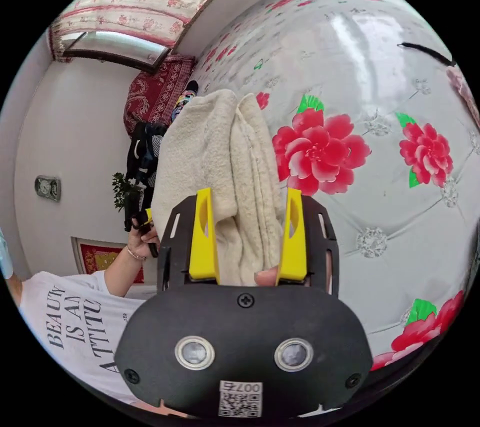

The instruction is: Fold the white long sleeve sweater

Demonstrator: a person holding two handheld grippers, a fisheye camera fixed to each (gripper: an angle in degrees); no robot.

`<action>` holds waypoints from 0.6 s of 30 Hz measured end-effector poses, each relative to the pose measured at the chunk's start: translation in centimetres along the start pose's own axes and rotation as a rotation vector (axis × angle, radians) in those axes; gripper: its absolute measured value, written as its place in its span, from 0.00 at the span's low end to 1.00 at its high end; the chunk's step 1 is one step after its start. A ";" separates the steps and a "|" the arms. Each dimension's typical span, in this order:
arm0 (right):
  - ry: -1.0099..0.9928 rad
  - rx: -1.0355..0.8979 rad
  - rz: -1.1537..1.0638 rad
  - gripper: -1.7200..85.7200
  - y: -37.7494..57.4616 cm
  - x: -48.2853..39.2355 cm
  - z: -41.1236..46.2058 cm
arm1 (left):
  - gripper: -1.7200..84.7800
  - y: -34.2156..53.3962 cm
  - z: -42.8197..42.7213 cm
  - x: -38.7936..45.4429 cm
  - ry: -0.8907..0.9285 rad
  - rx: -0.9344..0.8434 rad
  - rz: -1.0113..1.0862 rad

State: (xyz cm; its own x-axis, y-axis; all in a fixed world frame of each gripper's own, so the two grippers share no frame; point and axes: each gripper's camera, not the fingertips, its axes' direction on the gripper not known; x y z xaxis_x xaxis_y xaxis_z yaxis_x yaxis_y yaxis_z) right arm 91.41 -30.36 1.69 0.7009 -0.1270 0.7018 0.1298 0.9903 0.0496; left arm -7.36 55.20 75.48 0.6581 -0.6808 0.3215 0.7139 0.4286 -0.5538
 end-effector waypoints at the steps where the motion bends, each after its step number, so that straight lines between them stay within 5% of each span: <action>1: -0.068 -0.051 0.031 0.18 -0.6 1.3 1.1 | 0.28 -0.4 -0.2 -0.3 0.026 -0.015 -0.009; 4: -0.055 -0.005 0.032 0.18 -0.1 2.0 0.5 | 0.24 -1.0 -0.3 -1.3 0.249 -0.048 -0.047; 18: -0.362 -0.032 0.062 0.12 19.7 0.2 -4.8 | 0.13 12.2 -13.1 8.6 0.164 0.004 -0.025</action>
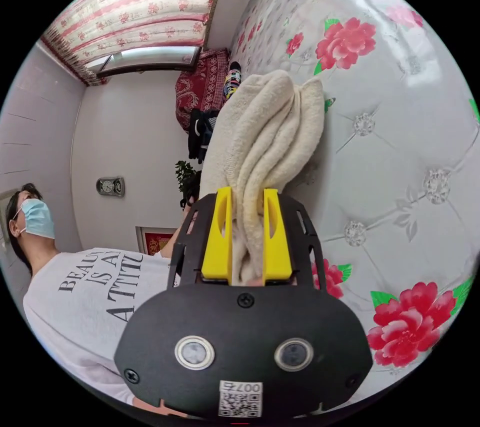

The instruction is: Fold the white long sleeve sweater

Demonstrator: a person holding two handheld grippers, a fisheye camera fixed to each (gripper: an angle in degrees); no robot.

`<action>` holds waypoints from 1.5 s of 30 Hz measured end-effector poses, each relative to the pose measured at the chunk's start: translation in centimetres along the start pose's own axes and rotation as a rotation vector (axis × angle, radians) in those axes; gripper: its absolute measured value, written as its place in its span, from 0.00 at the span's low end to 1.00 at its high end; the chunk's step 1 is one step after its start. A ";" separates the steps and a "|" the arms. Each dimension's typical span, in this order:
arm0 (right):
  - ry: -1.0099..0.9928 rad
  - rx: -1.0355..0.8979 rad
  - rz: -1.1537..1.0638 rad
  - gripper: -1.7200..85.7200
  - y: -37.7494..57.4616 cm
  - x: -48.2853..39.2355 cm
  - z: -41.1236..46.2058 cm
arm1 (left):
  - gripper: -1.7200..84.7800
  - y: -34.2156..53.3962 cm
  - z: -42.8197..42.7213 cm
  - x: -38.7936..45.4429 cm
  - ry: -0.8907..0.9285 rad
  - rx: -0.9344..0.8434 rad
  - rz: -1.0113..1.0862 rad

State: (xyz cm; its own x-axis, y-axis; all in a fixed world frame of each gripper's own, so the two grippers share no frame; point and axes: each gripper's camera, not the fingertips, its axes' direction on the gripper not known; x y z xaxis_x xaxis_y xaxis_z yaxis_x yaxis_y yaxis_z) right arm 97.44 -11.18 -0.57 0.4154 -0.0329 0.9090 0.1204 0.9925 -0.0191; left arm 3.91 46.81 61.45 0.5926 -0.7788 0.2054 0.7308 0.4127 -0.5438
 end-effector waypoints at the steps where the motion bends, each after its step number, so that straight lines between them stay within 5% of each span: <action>1: -0.022 -0.015 -0.001 0.12 1.9 -0.4 0.3 | 0.13 1.9 -1.0 1.0 -0.001 0.017 -0.013; 15: -0.023 -0.212 -0.301 0.10 5.5 -10.2 9.9 | 0.12 13.3 -14.3 11.0 -0.053 0.303 0.038; 29: -0.024 -0.219 -0.532 0.10 -11.0 -27.4 39.2 | 0.11 3.9 -41.1 10.2 -0.042 0.566 0.219; 35: -0.016 -0.177 -0.726 0.10 -24.5 -41.0 54.9 | 0.12 -5.7 -55.7 12.8 -0.142 0.803 0.273; 38: 0.031 -0.114 -0.611 0.10 -31.8 -44.2 64.0 | 0.13 -10.7 -61.4 11.2 -0.249 0.956 0.155; 41: 0.212 -0.094 -0.582 0.09 -35.4 -42.4 70.4 | 0.13 -12.2 -63.4 6.7 -0.461 0.964 -0.075; 45: 0.366 -0.223 -0.602 0.08 -32.1 -31.0 73.6 | 0.12 -8.3 -57.0 0.1 -0.661 0.820 -0.063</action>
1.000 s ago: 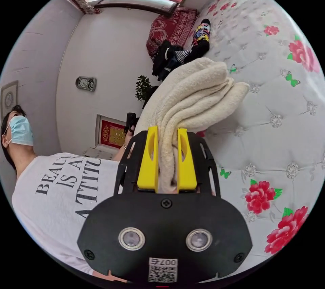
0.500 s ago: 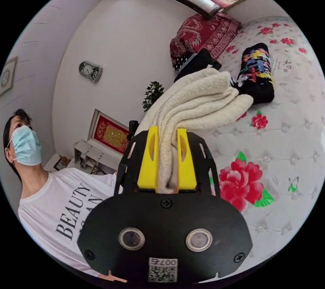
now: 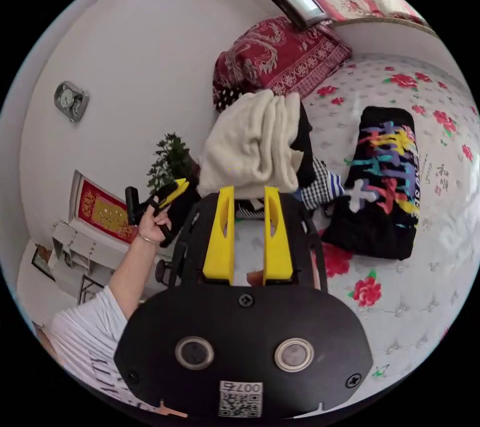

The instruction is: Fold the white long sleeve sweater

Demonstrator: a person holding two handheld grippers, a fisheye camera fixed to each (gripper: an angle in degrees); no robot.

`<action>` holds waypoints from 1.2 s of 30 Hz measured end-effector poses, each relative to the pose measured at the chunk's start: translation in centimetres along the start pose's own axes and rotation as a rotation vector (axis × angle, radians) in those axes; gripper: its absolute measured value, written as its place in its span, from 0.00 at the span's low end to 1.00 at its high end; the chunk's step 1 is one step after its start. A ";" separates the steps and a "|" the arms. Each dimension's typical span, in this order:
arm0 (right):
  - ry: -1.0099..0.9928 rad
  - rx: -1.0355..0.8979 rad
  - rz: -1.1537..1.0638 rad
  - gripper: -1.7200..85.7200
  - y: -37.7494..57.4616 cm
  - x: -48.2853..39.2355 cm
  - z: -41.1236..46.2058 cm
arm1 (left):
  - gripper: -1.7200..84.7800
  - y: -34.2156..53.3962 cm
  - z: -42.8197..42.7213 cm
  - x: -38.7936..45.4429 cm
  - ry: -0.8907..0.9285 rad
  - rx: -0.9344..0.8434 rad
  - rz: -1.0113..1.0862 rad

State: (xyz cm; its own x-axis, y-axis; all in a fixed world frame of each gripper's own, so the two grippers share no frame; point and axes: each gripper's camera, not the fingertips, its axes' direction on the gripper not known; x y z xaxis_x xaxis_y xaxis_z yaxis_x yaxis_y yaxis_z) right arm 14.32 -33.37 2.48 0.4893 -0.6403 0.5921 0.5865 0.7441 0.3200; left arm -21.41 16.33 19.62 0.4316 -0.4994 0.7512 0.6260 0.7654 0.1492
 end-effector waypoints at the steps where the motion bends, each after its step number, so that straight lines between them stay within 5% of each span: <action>1: 0.029 -0.033 -0.004 0.08 2.0 1.1 0.8 | 0.12 4.0 1.6 -0.3 -0.011 -0.050 0.048; 8: 0.395 -0.404 0.289 0.07 32.7 10.2 -0.6 | 0.10 28.7 8.6 4.6 -0.084 -0.419 0.221; 15: 0.595 -0.720 0.315 0.07 46.2 4.7 -2.1 | 0.05 44.8 15.1 17.1 0.006 -0.722 0.548; 19: 0.650 -0.538 0.293 0.07 45.6 2.6 -3.1 | 0.01 49.3 16.1 23.4 0.053 -0.702 0.723; 27: 0.512 -0.290 0.369 0.07 44.4 4.6 -11.2 | 0.01 57.1 15.3 27.3 0.032 -0.660 0.623; 36: 0.958 0.168 0.680 0.11 53.0 11.3 -40.0 | 0.01 70.6 13.1 29.1 -0.114 -0.679 0.466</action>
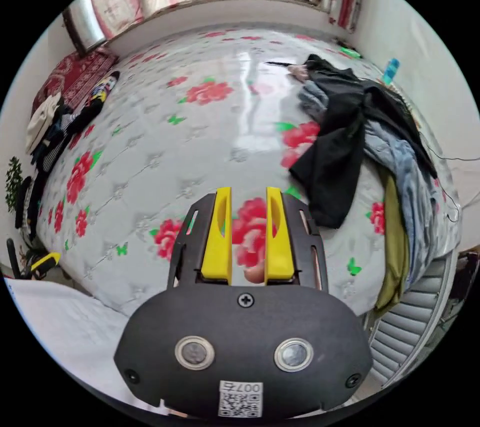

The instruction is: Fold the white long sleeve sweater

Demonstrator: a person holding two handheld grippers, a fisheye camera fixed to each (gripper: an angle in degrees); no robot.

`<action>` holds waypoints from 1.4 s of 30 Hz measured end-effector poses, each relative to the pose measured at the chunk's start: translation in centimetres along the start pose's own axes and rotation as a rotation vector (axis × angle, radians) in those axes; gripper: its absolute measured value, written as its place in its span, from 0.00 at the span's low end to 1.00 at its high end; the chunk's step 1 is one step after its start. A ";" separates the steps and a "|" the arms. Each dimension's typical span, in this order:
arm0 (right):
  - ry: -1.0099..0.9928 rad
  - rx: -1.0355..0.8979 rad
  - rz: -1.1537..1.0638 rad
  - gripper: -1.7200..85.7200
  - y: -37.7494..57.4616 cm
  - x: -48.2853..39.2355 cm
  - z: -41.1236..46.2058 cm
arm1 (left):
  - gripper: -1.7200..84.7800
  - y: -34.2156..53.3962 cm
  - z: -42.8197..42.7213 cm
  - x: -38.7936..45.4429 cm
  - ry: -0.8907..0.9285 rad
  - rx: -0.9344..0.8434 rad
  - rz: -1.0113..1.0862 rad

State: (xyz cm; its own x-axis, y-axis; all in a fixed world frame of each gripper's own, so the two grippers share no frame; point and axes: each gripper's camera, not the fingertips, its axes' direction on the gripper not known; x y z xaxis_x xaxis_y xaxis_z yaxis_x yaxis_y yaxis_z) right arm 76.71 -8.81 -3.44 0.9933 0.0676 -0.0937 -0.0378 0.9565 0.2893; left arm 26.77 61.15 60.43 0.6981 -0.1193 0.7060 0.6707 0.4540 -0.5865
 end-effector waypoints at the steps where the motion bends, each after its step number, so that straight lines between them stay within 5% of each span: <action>1: 0.021 0.003 0.005 0.11 -0.4 1.4 -0.4 | 0.01 0.6 0.7 1.2 0.023 -0.001 -0.016; 10: 0.024 0.025 0.134 0.13 -4.7 14.5 -5.8 | 0.01 0.5 3.0 10.1 0.059 0.066 0.091; 17: 0.114 0.026 0.263 0.13 -5.0 28.2 -11.8 | 0.01 2.7 5.3 10.9 0.053 0.038 0.029; 22: 0.013 0.018 0.172 0.12 -7.5 29.8 -13.5 | 0.01 3.9 6.1 10.3 0.046 0.039 -0.047; 28: -0.057 -0.060 0.360 0.05 -9.4 35.7 -14.8 | 0.01 4.9 6.1 9.3 0.044 0.065 -0.121; 33: -0.306 0.028 0.378 0.02 -7.3 40.5 -20.7 | 0.01 6.4 6.3 8.1 0.051 0.063 -0.166; 42: -0.897 0.573 0.472 0.02 -0.4 46.1 -40.9 | 0.01 6.1 5.4 5.2 0.091 0.050 -0.108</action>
State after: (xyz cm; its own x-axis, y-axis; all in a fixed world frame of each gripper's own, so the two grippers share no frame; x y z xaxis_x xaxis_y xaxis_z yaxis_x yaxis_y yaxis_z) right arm 118.01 5.50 -46.87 0.6234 -0.0614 0.7795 -0.5970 0.6064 0.5252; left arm 33.16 68.07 62.65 0.6441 -0.2482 0.7236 0.7312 0.4778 -0.4870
